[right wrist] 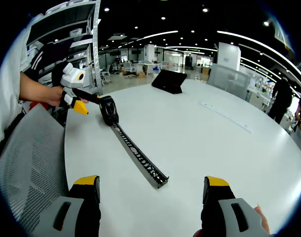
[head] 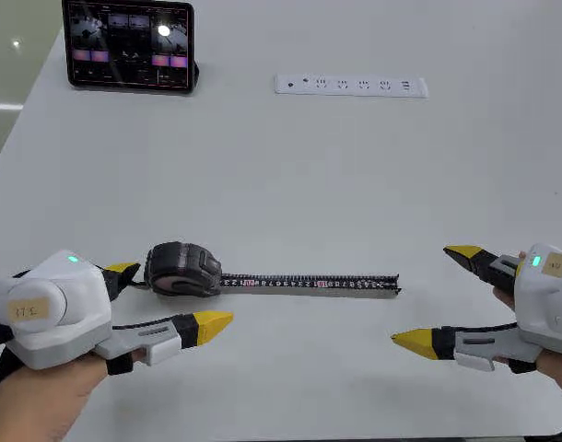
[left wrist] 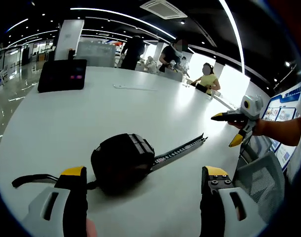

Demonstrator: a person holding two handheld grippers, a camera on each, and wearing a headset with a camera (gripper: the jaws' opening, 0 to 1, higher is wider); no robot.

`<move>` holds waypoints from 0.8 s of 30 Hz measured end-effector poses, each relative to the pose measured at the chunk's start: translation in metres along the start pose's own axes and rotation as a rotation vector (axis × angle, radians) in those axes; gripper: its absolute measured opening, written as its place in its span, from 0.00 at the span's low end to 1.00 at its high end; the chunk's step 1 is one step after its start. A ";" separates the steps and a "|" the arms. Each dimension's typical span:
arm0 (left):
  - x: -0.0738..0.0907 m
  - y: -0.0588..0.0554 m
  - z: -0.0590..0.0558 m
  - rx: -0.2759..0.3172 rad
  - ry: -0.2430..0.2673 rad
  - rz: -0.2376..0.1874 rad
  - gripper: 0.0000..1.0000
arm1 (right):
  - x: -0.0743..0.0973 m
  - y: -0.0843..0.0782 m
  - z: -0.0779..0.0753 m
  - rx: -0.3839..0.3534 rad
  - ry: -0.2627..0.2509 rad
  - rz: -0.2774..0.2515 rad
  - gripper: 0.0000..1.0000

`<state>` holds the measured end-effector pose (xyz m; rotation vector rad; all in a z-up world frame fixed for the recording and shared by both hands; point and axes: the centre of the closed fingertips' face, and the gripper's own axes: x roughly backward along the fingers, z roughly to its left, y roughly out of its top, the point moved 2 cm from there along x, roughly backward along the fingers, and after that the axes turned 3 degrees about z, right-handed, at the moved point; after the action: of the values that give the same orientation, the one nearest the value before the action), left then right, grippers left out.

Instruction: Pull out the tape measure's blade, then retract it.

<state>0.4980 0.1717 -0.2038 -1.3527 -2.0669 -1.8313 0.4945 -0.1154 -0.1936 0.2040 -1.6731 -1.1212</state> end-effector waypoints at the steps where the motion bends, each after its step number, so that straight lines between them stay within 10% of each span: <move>1: 0.000 0.000 0.000 0.001 0.001 -0.001 0.94 | 0.000 0.000 0.000 0.001 0.000 0.000 0.85; 24: -0.008 0.003 -0.002 0.034 0.054 -0.028 0.90 | -0.008 0.003 -0.002 0.042 0.037 0.038 0.81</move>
<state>0.5042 0.1655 -0.2057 -1.2584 -2.0898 -1.8140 0.5010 -0.1101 -0.1971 0.2174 -1.6617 -1.0492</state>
